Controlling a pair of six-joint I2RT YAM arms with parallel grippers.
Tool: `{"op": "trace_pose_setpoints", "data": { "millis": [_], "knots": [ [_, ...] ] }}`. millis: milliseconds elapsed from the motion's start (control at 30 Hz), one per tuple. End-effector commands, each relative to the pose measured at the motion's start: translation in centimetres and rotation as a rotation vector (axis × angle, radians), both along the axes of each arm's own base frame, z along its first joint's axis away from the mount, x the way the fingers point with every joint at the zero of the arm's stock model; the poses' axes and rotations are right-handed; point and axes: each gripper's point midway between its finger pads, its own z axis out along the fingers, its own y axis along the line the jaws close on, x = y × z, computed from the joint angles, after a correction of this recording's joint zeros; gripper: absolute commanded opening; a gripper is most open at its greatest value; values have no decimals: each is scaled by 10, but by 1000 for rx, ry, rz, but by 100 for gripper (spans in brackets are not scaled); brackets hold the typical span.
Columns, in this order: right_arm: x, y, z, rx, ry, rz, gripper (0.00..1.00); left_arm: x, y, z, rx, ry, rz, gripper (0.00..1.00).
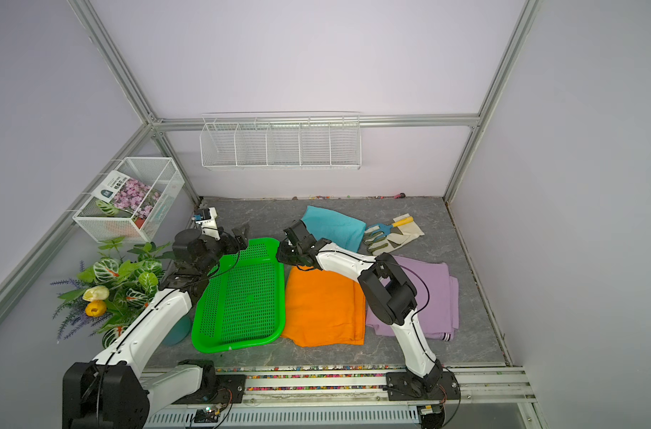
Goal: Put the folded long pants in the basket
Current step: Move the basket to the center of the board, then pick up the long pant at the center of the board.
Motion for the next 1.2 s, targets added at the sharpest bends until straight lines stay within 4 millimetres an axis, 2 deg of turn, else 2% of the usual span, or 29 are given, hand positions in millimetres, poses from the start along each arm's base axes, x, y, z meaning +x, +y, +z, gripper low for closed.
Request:
{"op": "trace_pose_setpoints", "data": {
  "millis": [0,133,367,500,567,633,733,833,1000,1067,1167],
  "knots": [
    [26,-7,9,0,-61,-61,19,1,2,10,-3,-17,12,100],
    [47,-15,6,-4,-69,-105,19,2,1,9,-8,-13,10,100],
    [66,-6,0,27,-77,-146,23,2,0,6,-7,-5,4,100],
    [68,-5,-2,35,-77,-146,35,3,0,3,1,1,2,100],
    [69,-5,6,43,-97,-139,43,4,-1,2,4,3,-2,100],
    [73,-10,21,63,-111,-137,58,5,-3,-2,7,13,-17,100],
    [74,-18,46,76,-143,-113,69,5,-9,-6,2,30,-47,100],
    [70,-42,64,8,-191,-118,70,4,-17,-10,6,47,-84,100],
    [49,-98,70,-54,-205,-154,72,-1,-35,-16,51,66,-144,100],
    [32,-125,66,-98,-186,-157,74,-4,-41,-15,62,69,-161,100],
    [-5,-169,52,-224,-152,-139,81,-13,-59,-4,97,54,-203,100]
  ]
}}
